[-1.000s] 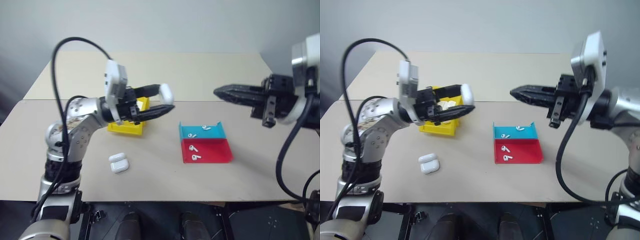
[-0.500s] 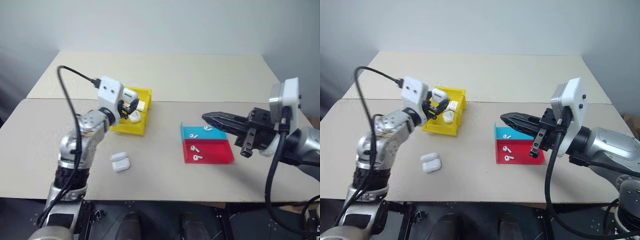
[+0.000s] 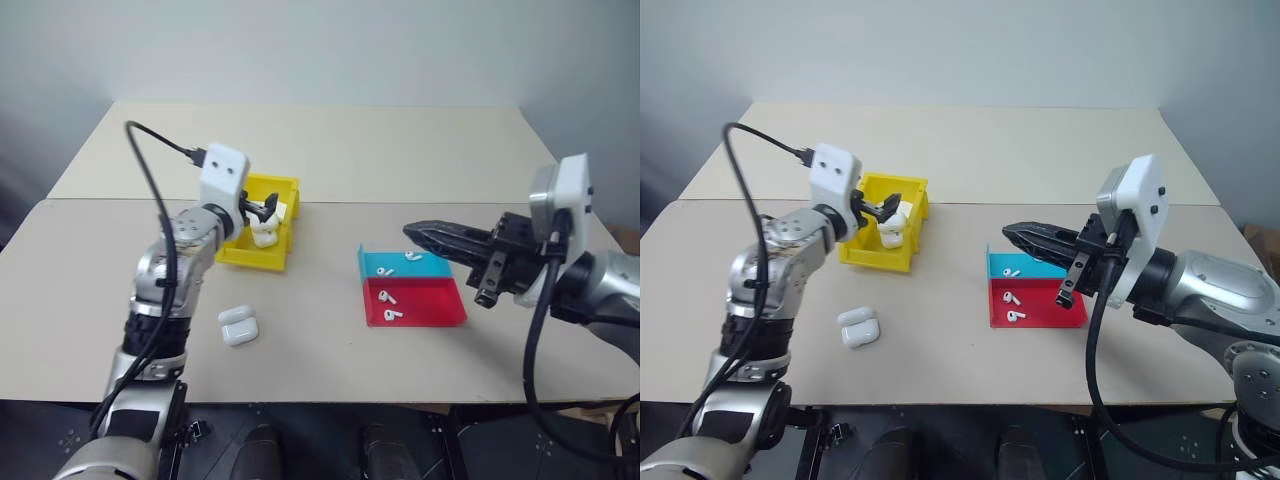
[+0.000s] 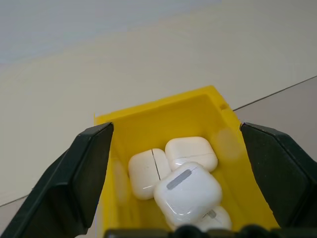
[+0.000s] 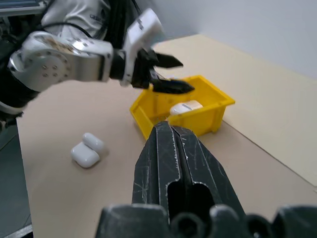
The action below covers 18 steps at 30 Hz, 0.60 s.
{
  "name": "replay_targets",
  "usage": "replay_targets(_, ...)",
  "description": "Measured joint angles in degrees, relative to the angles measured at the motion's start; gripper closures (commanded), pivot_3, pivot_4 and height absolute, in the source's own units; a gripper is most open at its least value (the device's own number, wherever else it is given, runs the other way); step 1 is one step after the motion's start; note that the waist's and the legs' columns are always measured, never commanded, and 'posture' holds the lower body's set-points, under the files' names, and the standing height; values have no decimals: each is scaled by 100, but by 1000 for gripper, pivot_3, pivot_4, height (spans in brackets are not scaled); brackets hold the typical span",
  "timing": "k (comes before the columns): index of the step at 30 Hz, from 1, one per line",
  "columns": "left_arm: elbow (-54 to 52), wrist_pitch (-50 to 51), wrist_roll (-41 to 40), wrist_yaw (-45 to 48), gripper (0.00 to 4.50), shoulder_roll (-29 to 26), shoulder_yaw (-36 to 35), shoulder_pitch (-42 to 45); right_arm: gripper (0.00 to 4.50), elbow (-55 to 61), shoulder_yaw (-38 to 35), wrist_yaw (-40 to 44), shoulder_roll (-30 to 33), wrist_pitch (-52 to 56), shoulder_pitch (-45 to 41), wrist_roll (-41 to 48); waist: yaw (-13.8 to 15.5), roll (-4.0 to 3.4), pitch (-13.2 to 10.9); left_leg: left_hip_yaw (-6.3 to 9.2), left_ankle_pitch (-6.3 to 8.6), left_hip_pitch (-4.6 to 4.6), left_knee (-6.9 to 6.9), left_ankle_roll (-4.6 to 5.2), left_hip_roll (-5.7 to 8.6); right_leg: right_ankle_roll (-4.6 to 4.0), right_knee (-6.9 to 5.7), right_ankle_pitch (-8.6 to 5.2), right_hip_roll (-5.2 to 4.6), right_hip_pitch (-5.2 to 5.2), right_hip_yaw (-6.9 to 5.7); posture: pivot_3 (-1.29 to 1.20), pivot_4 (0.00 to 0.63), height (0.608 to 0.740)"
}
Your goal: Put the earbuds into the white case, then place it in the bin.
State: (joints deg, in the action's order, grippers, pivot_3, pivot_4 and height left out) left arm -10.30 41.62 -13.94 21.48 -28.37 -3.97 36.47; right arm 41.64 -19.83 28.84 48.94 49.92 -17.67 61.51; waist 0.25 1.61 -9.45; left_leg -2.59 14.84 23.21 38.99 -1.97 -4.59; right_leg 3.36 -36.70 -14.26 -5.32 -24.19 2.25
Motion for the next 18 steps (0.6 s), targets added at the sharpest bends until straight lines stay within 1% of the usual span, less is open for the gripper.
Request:
replay_targets(5, -630, -403, -702, 1496, 44, -1042, -526, -1004, 4500, -81, 249, 462, 29, -446, 570, -756, -10, 0, 0, -3, 0, -8, 1, -1, -2, -1, 6, -1, 1, 3, 1, 0, 150, 740)
replay_targets(9, -1341, -390, -1666, 2716, 44, -1726, -1152, -1884, 4500, -298, 420, 989, 121, -718, 915, -1202, 0, 0, 0, -4, 0, -7, 2, 0, -4, -1, 7, -2, 1, 3, 1, 0, 150, 740)
replay_targets(15, -1923, -235, -2535, 3493, 44, -2266, -2012, -2837, 4500, -505, 515, 1726, 283, -1109, 1152, -1561, 18, 0, 0, -8, 0, -14, 1, 0, -6, -3, 11, -3, 2, 6, 3, 0, 150, 740)
replay_targets(18, -2168, -98, -2909, 3731, 44, -2544, -2425, -3150, 4500, -661, 472, 2014, 412, -1239, 1170, -1647, 14, 1, 0, -9, 0, -17, 0, 0, -6, -4, 9, -4, 3, 7, 3, 0, 150, 740)
